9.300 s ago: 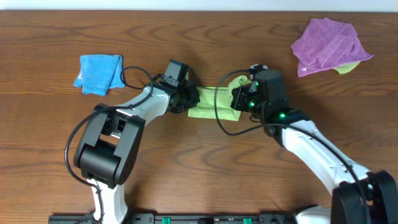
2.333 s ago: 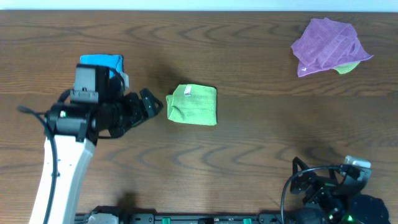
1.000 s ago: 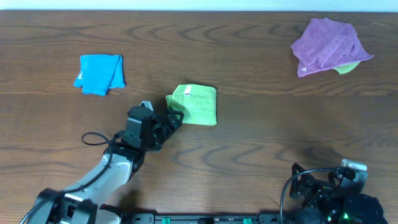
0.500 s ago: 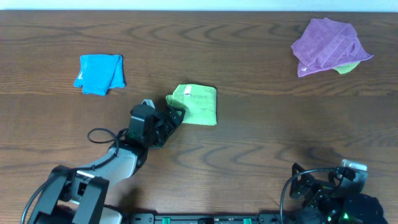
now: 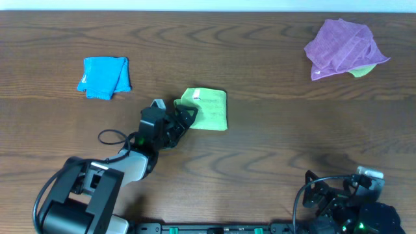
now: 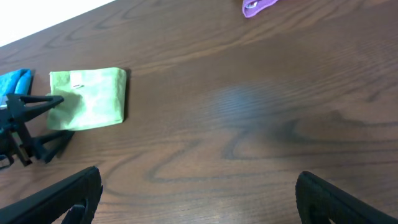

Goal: Fold the cloth
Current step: 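Lift the folded green cloth with the left gripper toward the blue cloth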

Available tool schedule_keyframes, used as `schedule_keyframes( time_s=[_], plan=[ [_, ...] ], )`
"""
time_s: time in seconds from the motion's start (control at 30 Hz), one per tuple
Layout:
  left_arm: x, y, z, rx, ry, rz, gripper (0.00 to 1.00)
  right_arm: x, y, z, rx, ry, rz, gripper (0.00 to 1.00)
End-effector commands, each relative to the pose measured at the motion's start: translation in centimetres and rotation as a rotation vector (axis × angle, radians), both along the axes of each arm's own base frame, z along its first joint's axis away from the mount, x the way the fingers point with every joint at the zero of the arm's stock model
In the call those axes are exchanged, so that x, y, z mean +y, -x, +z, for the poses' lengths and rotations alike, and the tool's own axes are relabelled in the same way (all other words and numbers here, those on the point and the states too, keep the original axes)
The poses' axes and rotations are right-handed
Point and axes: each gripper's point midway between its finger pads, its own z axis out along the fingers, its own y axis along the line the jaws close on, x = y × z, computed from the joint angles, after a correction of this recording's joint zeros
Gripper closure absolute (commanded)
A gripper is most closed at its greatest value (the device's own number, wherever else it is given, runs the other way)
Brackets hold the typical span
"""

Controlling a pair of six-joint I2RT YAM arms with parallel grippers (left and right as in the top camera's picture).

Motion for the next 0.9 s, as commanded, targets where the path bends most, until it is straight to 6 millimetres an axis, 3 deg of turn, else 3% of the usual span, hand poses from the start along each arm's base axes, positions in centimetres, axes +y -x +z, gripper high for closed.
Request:
schedule_keyframes(
  time_s=[0.0, 0.23, 0.4, 0.5, 0.57, 0.7, 0.83, 0.87],
  plan=[
    [0.2, 1.6, -3.3, 0.1, -0.043, 0.01, 0.05, -0.2, 0.0, 0.0, -0.005, -0.012, -0.023, 0.01],
    [0.6, 1.4, -4.6, 0.111, -0.067, 0.031, 0.0, -0.2, 0.0, 0.0, -0.005, -0.012, -0.023, 0.01],
    [0.5, 0.9, -4.8, 0.085, -0.068, 0.039, 0.14, -0.2, 0.0, 0.0, -0.005, -0.012, -0.023, 0.01],
    [0.6, 1.0, -5.3, 0.096, -0.073, 0.039, 0.29, -0.2, 0.0, 0.0, -0.005, -0.012, -0.023, 0.01],
    [0.5, 1.1, -5.5, 0.1, -0.075, 0.038, 0.49, -0.2, 0.0, 0.0, -0.005, -0.012, -0.023, 0.01],
    [0.3, 0.8, -5.1, 0.071, -0.071, 0.028, 0.68, -0.2, 0.0, 0.0, -0.005, -0.012, -0.023, 0.01],
    [0.1, 0.4, -4.5, 0.037, -0.068, 0.02, 0.94, -0.2, 0.0, 0.0, -0.005, -0.012, -0.023, 0.01],
    [0.0, 0.3, -4.4, 0.025, -0.071, 0.015, 0.94, -0.2, 0.0, 0.0, -0.005, -0.012, -0.023, 0.01]
  ],
)
